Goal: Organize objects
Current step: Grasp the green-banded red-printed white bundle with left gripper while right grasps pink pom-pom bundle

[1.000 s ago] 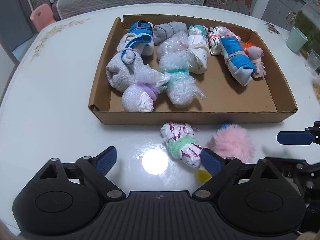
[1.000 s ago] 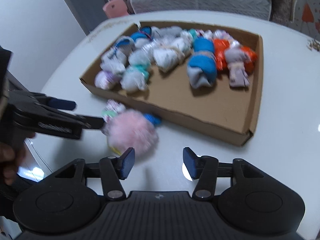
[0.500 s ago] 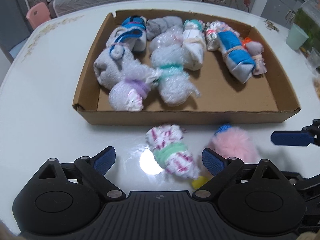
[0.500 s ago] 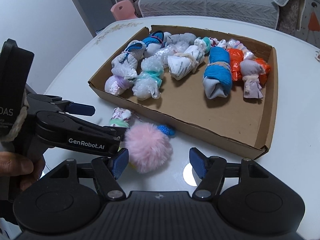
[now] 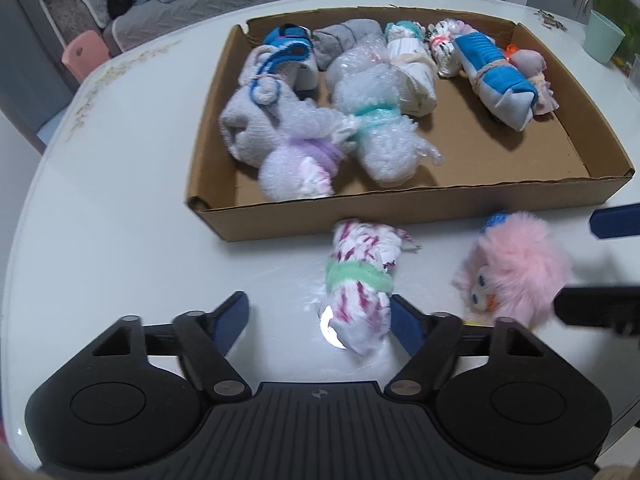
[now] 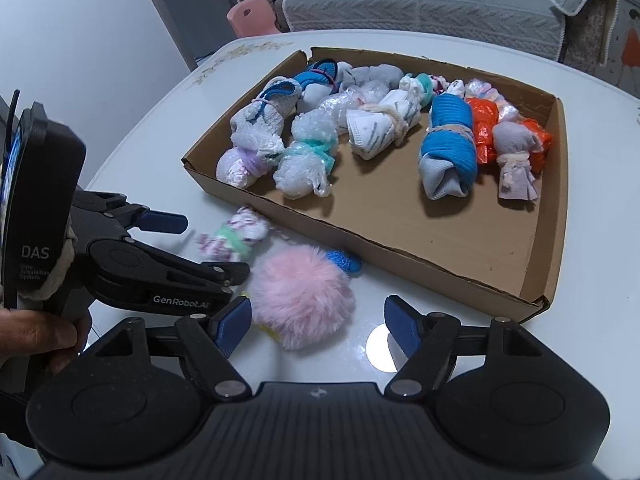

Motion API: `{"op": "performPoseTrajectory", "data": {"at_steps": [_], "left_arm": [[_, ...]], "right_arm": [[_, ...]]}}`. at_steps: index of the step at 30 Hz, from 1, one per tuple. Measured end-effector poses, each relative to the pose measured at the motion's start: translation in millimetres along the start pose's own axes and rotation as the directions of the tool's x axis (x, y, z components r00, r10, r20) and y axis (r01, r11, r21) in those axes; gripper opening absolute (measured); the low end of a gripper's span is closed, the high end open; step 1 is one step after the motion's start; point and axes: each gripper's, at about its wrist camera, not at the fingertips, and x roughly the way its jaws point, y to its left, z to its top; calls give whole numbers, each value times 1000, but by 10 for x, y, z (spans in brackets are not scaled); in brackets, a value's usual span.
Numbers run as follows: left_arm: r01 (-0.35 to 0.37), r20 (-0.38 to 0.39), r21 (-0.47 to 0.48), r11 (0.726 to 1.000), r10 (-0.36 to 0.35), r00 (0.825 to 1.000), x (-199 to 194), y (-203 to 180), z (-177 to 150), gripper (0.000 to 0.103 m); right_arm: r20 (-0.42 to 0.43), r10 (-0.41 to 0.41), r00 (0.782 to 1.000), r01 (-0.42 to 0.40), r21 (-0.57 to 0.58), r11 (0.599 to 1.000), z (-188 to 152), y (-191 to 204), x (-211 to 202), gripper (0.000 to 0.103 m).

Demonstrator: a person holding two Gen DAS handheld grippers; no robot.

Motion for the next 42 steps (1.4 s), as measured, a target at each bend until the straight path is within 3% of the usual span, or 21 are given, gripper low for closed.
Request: {"op": "performPoseTrajectory", "data": {"at_steps": [1,3,8,13,16,18,21,25,28,31,32,34,37,39,42], "left_arm": [[2,-2,-4,1000,-2,1000,-12,31,-8,65],[9,0,-21,1000,-9,1000,-42,90,-27,65],[30,25,-26,999,-30,999,-77,106,-24,78],[5,49,52,999,-8,999,-27,-3,23,85],[16,41,88,996,-20,999,54,-72,35,84],[29,64,121,992,-37,997,53,-138,34,84],[35,89,170,985,-51,995,37,-216,36,76],[104,80,157,982,-117,990,25,-207,25,53],[133,71,141,981,-144,987,26,-207,23,45],[129,66,116,985,-137,988,19,-194,-1,52],[118,69,113,986,-127,990,15,-187,-18,53],[105,64,105,989,-112,992,18,-173,-38,69],[104,63,94,990,-110,992,25,-152,-33,73],[99,67,95,991,-105,992,34,-148,-36,77],[104,71,94,990,-111,991,47,-140,-33,80]], "right_arm": [[4,6,1000,-6,19,1000,7,-23,-8,72],[9,17,1000,-18,64,998,31,-66,0,76],[6,26,1000,-27,169,985,89,-75,181,78],[-7,-20,1000,21,164,986,145,35,410,78],[-18,-51,999,53,137,989,156,55,483,71],[-37,-47,998,52,142,989,139,16,489,56],[-50,-44,998,50,127,991,102,-34,447,41],[-74,-30,997,37,103,994,-35,-98,345,38],[-78,-22,997,30,99,995,-176,-189,229,38],[-67,-16,998,24,113,993,-254,-302,151,41],[-59,-24,998,30,120,992,-267,-328,136,48],[-53,-38,998,44,124,991,-277,-349,117,52],[-59,-48,997,55,125,991,-293,-329,105,54],[-69,-65,996,73,120,990,-292,-279,126,71],[-78,-108,991,114,83,990,-293,-212,166,76]]}}
